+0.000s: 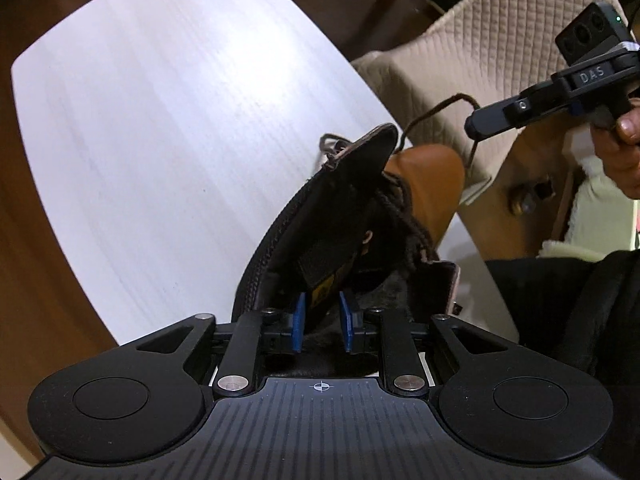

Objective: Lace up shoes with both hands

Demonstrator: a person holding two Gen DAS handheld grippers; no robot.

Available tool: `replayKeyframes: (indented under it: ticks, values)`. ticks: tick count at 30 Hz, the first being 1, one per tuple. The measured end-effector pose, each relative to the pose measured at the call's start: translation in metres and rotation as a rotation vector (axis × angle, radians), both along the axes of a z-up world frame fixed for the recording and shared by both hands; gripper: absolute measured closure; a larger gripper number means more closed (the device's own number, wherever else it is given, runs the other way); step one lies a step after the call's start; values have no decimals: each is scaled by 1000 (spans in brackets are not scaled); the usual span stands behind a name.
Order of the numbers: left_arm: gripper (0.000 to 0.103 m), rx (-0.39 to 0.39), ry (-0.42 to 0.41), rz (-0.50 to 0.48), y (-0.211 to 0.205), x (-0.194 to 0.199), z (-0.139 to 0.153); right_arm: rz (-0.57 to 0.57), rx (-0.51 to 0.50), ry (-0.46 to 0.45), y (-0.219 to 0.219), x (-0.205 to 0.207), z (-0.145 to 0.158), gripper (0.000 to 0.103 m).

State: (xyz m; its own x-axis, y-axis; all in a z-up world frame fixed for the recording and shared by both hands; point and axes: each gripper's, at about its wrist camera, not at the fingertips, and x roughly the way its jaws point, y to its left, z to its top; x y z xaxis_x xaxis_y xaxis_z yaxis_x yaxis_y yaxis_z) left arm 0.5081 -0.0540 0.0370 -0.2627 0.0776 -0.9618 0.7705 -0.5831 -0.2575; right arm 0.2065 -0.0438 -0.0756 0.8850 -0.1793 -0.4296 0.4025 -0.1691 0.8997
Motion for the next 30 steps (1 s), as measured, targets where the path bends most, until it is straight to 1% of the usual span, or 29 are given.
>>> replayKeyframes:
  ticks: [3, 8, 9, 10, 11, 13, 14, 16, 18, 19, 25, 26, 28, 30]
  values:
    - [90, -4, -15, -19, -1, -1, 2, -3, 13, 3, 1, -2, -5, 100]
    - [90, -61, -70, -58, 7, -9, 3, -1, -2, 11, 0, -4, -5, 100]
    - [90, -73, -69, -69, 9, -12, 3, -2, -3, 9, 0, -5, -5, 100]
    - [85, -85, -66, -83, 11, -15, 1, -2, -3, 8, 0, -5, -5, 100]
    - [80, -72, -27, -75, 11, -15, 0, -1, -2, 6, 0, -4, -6, 100]
    - [76, -31, 76, -44, 7, -10, -1, 1, 7, 4, 1, -3, -8, 100]
    - [75, -15, 114, -28, 6, -6, -1, 5, 11, 3, 2, -2, -10, 100]
    - [75, 14, 211, 44, -2, 7, -3, 12, 15, 4, 1, 0, -11, 100]
    - [78, 18, 228, 74, -7, 11, -6, 18, 20, 3, 3, 1, -14, 100]
    - [85, 20, 233, 88, -10, 13, -8, 18, 24, 2, 4, 1, -15, 100]
    - [89, 56, 215, 32, -12, 5, -6, 24, 38, 0, 5, 2, -23, 100]
    - [86, 50, 207, 19, -10, 5, -3, 24, 37, -3, 4, 3, -23, 100]
    - [82, 9, 160, -41, -2, -4, -3, 24, 33, -9, 3, 3, -24, 100]
    - [83, -21, 121, -80, 3, -11, -6, 21, 30, -14, 1, 3, -24, 100]
